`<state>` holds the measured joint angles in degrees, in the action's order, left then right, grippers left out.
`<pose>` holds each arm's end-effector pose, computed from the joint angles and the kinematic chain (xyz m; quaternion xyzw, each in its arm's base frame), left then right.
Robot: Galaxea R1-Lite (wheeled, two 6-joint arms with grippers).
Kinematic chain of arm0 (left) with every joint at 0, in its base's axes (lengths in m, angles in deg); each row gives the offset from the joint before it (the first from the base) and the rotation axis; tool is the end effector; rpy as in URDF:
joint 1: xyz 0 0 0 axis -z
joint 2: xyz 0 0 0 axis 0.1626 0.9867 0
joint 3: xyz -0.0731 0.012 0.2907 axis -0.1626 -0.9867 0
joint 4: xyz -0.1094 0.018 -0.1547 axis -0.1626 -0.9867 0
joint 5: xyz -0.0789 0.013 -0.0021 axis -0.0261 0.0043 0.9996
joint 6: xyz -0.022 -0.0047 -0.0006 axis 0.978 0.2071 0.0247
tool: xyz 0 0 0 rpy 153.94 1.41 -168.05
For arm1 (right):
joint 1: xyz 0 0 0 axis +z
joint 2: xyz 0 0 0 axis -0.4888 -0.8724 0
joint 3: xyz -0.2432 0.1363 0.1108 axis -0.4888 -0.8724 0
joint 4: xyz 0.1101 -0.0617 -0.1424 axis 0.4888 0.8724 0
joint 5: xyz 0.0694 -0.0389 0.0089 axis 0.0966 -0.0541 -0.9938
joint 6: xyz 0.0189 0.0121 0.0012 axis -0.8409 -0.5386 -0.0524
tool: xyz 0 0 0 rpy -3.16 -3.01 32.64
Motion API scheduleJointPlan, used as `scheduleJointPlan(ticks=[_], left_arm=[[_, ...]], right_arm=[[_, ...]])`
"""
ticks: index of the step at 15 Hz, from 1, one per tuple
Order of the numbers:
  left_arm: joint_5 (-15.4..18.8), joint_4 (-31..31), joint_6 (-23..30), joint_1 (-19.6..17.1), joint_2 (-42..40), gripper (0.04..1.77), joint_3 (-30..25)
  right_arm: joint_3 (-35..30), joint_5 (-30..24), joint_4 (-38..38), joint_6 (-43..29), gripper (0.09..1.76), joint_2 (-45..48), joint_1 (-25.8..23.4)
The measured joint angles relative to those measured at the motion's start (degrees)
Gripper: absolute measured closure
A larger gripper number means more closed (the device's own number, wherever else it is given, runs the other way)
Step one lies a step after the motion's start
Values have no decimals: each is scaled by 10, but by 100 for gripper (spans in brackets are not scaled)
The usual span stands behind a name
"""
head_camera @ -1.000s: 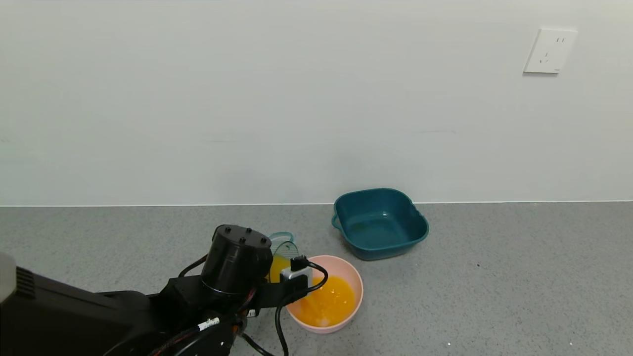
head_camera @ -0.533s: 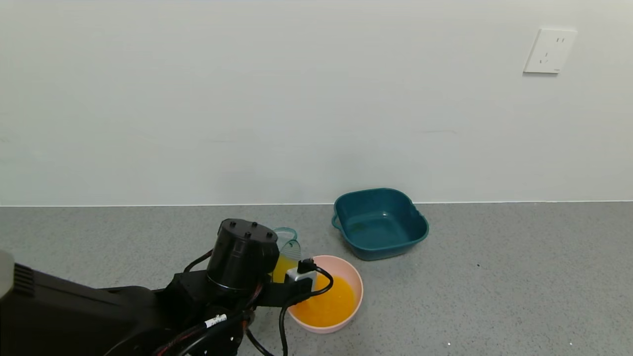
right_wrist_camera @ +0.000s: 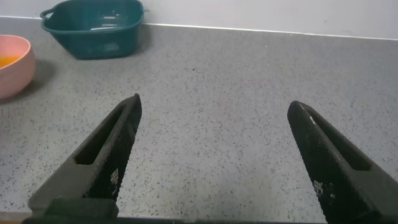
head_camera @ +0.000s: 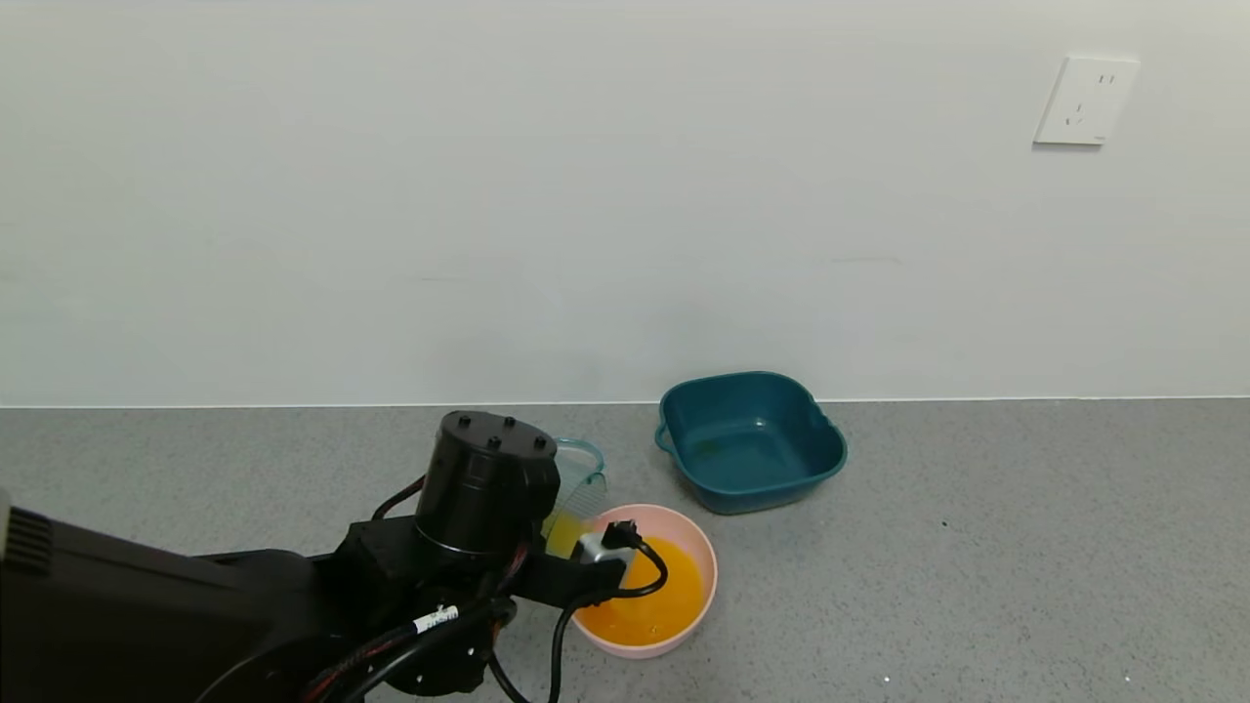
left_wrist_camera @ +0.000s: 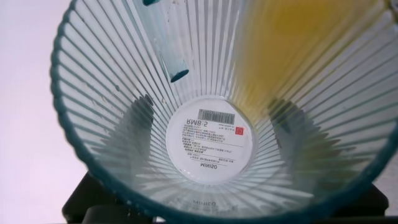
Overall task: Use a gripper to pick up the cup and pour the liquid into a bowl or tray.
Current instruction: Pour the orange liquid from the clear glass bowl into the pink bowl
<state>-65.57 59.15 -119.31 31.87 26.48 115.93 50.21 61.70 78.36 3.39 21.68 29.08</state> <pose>0.2361 -0.1862 0.1330 0.8197 0.1491 -0.1193 0.5401 -0.0229 0.0001 0.0755 -0.0082 0.0009 -0.0011 1.0000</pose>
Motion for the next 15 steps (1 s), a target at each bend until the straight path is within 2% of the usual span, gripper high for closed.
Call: scheduleJointPlan(ticks=[4,15], left_arm=[[-20,0,-31,11,0,54,6],[-25,0,-35,28,2,54,10]], right_arm=[[0,0,0,0,14,0,0],[0,0,0,0,14,0,0]])
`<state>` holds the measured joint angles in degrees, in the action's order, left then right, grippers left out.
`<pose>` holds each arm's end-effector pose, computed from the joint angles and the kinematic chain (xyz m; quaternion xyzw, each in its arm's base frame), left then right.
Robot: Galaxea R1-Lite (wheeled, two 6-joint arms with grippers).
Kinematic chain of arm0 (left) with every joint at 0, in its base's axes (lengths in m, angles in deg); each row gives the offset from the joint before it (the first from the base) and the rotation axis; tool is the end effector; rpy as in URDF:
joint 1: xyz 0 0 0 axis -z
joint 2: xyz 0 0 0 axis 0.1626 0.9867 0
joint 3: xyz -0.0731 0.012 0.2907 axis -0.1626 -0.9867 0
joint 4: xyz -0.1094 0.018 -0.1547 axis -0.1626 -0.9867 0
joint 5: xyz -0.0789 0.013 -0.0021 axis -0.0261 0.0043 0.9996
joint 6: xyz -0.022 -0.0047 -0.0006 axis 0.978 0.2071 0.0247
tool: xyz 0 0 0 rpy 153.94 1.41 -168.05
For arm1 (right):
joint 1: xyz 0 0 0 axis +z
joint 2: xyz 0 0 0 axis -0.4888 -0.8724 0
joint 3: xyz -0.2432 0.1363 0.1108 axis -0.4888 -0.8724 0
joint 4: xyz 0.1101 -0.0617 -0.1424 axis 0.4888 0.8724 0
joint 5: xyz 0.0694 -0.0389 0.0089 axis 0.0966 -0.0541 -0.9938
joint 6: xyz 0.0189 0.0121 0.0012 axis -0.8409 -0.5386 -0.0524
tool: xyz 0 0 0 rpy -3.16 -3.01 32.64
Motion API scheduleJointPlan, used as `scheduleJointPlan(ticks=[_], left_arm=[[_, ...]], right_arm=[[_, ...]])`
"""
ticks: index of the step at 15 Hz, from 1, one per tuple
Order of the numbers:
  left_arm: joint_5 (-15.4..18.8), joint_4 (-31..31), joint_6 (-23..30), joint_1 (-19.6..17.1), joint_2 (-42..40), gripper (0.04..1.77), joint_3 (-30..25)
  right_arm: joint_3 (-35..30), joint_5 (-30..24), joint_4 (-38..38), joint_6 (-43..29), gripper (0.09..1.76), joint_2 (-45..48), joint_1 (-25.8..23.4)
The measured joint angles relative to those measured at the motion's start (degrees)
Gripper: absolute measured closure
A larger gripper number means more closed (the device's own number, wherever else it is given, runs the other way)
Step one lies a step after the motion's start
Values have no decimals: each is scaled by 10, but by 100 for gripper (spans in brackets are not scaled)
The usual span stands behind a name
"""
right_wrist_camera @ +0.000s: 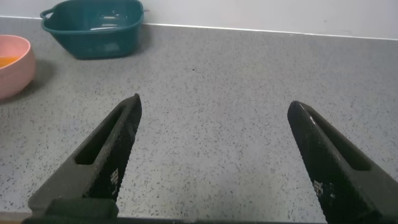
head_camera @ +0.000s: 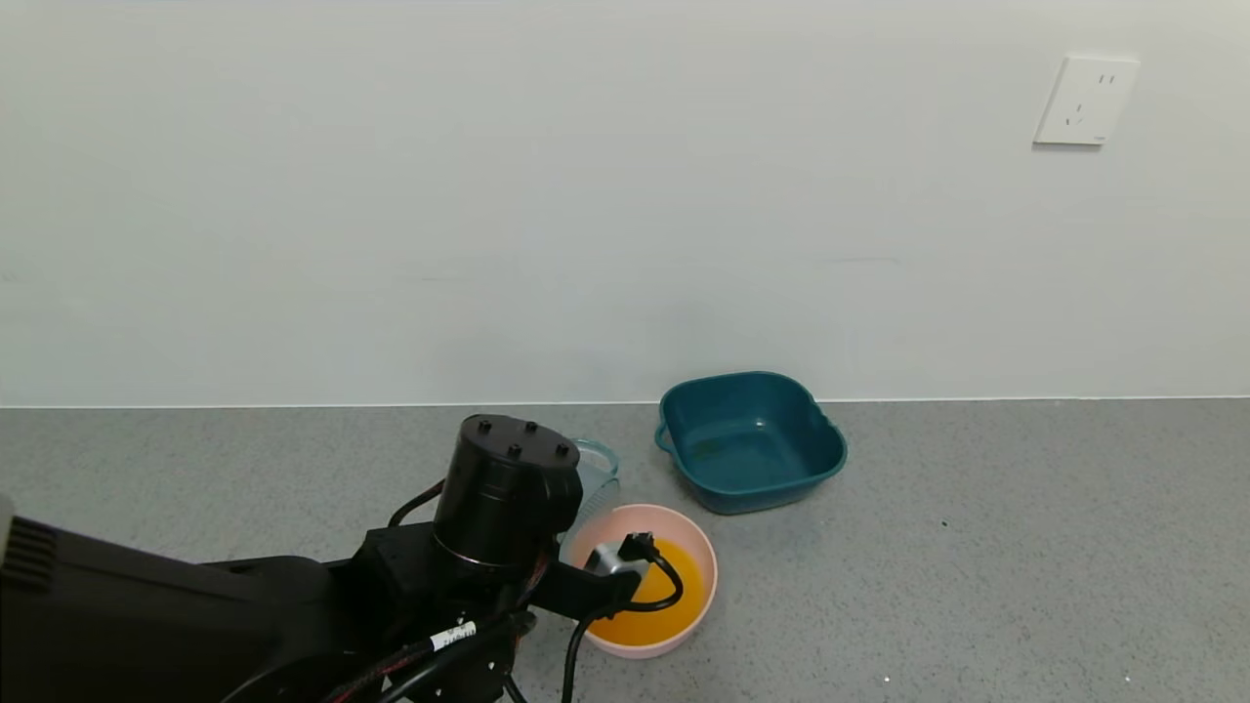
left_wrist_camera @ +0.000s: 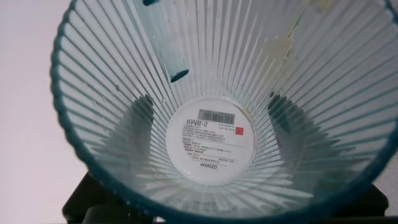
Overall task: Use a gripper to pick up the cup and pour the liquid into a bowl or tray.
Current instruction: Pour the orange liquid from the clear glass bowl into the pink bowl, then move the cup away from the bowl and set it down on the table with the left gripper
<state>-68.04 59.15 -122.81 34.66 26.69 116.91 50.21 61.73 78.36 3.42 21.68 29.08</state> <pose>0.2291 -0.1988 0.1363 0.8397 0.1349 -0.1160 0.5131 -0.0229 0.0001 0.0755 -0.0085 0.0010 -0.0014 1.0000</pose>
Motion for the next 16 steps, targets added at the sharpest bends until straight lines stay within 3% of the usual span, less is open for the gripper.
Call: scheduleJointPlan(ticks=[8,16], left_arm=[[2,7,28,2,-2,54,0],[29,2,227,12,-5,54,-3]], right_arm=[[0,0,0,0,14,0,0],[0,0,0,0,14,0,0]])
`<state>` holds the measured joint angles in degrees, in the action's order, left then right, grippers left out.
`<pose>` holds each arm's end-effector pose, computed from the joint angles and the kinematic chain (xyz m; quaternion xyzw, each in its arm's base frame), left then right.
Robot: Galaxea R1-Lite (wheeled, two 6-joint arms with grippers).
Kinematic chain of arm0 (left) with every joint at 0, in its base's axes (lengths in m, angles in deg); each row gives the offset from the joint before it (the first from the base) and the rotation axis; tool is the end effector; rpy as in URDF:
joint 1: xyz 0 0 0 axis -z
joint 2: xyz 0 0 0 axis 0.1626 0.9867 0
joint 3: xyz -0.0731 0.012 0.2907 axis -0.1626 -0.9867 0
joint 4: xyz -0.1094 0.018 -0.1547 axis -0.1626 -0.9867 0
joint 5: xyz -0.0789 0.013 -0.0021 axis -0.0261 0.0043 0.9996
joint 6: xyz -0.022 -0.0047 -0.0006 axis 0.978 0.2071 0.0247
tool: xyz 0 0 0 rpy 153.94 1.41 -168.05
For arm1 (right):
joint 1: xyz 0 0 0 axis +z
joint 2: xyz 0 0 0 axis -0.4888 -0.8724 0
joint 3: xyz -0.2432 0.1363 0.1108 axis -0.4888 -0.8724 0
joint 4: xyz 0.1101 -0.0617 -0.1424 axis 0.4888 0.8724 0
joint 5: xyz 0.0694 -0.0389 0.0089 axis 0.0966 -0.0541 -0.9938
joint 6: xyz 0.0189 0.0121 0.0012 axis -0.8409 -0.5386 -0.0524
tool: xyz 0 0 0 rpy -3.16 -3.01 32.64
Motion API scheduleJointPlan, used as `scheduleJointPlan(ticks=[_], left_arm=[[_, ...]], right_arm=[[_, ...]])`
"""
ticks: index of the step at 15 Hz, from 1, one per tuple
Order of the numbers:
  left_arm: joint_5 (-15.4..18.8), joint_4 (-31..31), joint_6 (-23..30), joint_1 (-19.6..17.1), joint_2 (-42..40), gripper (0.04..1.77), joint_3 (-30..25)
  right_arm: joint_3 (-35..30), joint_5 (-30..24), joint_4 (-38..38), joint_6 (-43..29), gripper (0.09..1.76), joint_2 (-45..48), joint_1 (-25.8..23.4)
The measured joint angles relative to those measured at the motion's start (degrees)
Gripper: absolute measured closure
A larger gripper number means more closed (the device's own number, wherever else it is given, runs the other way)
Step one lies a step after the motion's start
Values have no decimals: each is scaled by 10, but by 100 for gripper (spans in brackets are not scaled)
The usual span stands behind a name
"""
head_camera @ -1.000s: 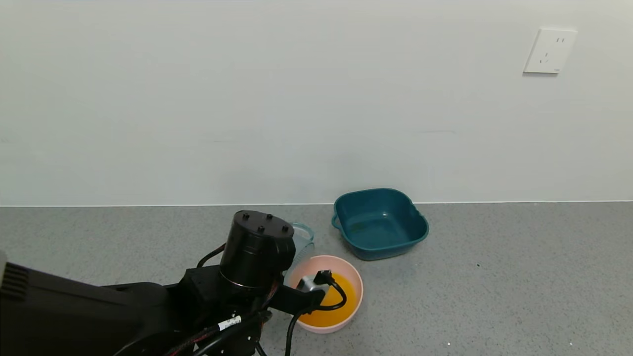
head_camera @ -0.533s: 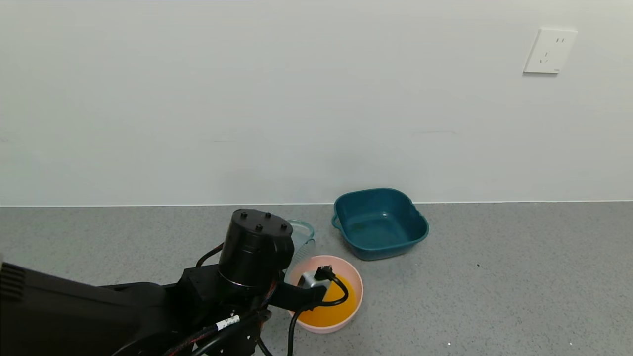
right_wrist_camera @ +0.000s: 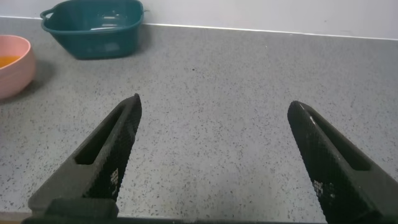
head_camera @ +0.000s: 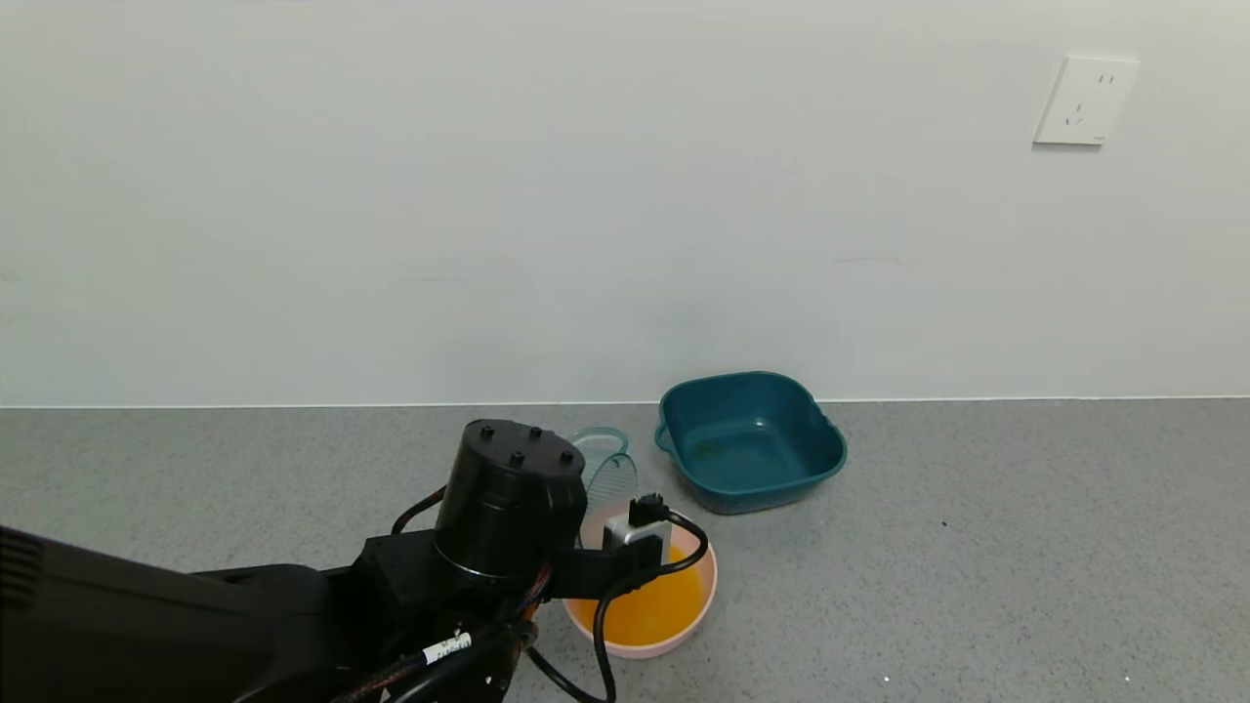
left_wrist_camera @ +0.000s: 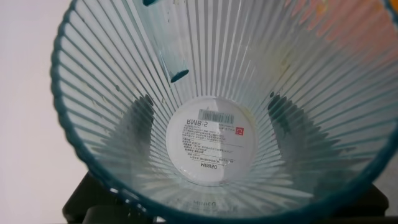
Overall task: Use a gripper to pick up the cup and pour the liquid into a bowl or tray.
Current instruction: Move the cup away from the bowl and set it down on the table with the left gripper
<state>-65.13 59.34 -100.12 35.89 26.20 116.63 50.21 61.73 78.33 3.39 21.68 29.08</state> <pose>0.2235 -0.2035 0.1376 0.7190 0.1343 -0.1153 0.6721 -0.0229 0.0001 0.0756 -0.0082 0.0007 -0.0014 1.0000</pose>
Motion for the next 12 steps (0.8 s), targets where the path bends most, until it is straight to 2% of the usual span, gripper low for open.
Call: scheduleJointPlan(ticks=[2,4,6,12], left_arm=[[13,-3,68,-1,-2,54,-1],[20,-8,83,-7,-8,54,-10],[43,-34,91,-12,-19,54,-17],[76,-42,230,-15,-30,54,-22]], right_arm=[[0,0,0,0,14,0,0],[0,0,0,0,14,0,0],[0,0,0,0,14,0,0],[0,0,0,0,14,0,0]])
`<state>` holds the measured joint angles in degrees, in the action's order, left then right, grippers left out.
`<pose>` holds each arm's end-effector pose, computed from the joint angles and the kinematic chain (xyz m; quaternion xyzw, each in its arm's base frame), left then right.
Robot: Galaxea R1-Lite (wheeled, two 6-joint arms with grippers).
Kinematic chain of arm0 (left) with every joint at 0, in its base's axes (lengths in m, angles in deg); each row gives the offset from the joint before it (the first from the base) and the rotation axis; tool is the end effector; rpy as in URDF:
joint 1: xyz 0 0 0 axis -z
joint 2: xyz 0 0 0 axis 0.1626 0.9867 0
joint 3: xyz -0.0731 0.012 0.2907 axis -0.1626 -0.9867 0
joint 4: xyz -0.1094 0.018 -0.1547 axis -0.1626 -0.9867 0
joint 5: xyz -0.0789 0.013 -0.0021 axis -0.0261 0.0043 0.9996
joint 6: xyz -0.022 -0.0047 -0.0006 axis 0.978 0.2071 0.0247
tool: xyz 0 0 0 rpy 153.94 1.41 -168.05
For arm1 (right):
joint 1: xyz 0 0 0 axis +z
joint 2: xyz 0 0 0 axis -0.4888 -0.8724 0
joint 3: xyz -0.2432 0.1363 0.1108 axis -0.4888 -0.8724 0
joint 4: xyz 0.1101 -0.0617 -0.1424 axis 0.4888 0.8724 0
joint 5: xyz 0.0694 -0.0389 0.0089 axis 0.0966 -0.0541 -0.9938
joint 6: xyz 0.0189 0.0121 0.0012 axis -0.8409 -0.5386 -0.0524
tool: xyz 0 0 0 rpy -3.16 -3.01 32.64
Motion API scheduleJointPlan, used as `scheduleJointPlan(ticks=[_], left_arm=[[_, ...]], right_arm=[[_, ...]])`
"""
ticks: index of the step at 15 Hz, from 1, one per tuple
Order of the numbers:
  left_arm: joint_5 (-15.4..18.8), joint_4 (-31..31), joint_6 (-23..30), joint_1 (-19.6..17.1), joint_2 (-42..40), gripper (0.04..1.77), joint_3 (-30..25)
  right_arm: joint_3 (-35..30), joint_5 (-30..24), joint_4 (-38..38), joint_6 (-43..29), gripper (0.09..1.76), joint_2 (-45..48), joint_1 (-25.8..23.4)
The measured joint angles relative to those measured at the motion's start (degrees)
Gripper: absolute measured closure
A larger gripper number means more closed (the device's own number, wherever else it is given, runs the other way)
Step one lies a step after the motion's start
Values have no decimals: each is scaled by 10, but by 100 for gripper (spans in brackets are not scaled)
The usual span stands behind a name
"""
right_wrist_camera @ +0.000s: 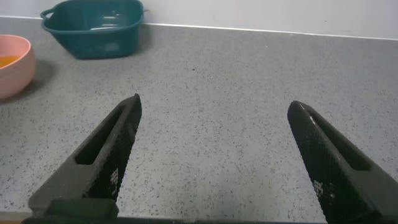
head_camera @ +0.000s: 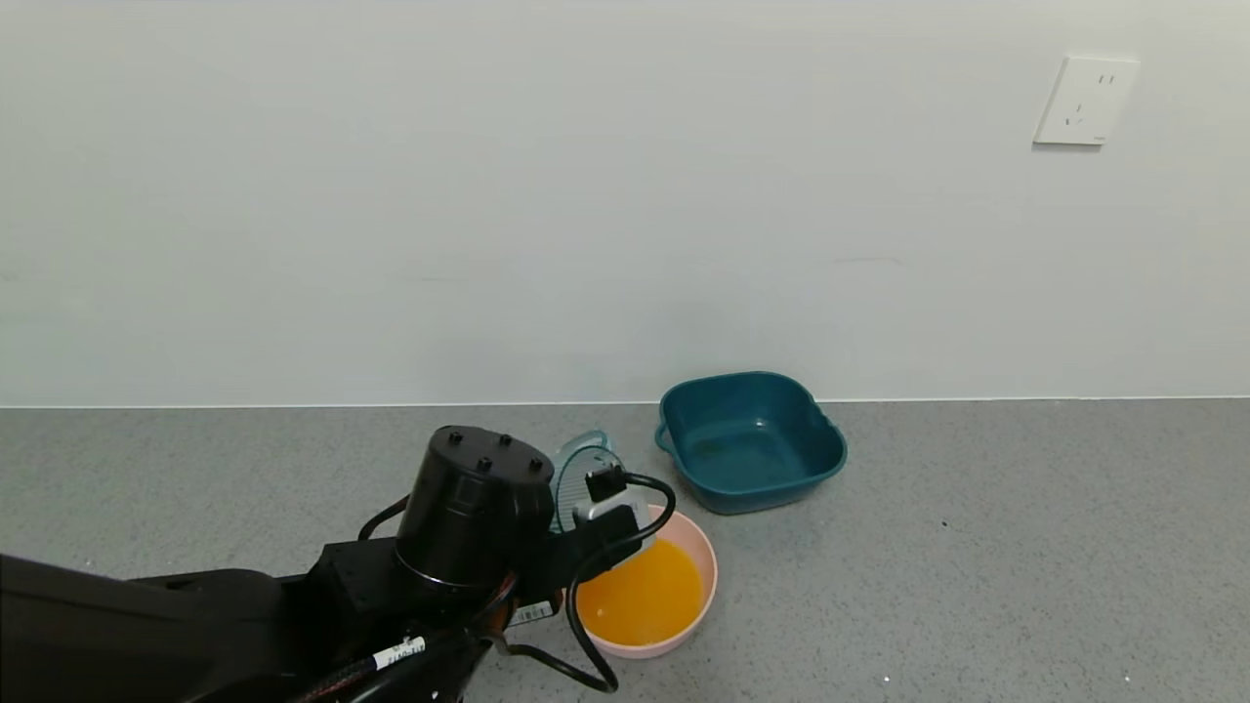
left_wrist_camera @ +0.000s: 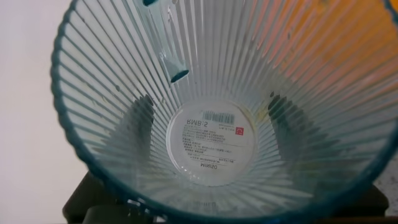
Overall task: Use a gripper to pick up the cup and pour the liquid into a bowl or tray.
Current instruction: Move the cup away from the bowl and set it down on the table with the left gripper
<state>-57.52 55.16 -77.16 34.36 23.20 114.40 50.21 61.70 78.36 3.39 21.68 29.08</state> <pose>0.2162 -0.1885 0.1366 0.5701 0.1649 -0.1473 0.7912 -0.0229 0.0001 0.0755 -0.0082 0.0009 -0.0011 1.0000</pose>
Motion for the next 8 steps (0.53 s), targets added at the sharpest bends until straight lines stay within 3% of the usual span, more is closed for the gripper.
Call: scheduleJointPlan(ticks=[4,8], left_arm=[[12,0,91,-1,-2,54,0],[12,1,220,-7,-6,54,1]], right_arm=[[0,0,0,0,14,0,0],[0,0,0,0,14,0,0]])
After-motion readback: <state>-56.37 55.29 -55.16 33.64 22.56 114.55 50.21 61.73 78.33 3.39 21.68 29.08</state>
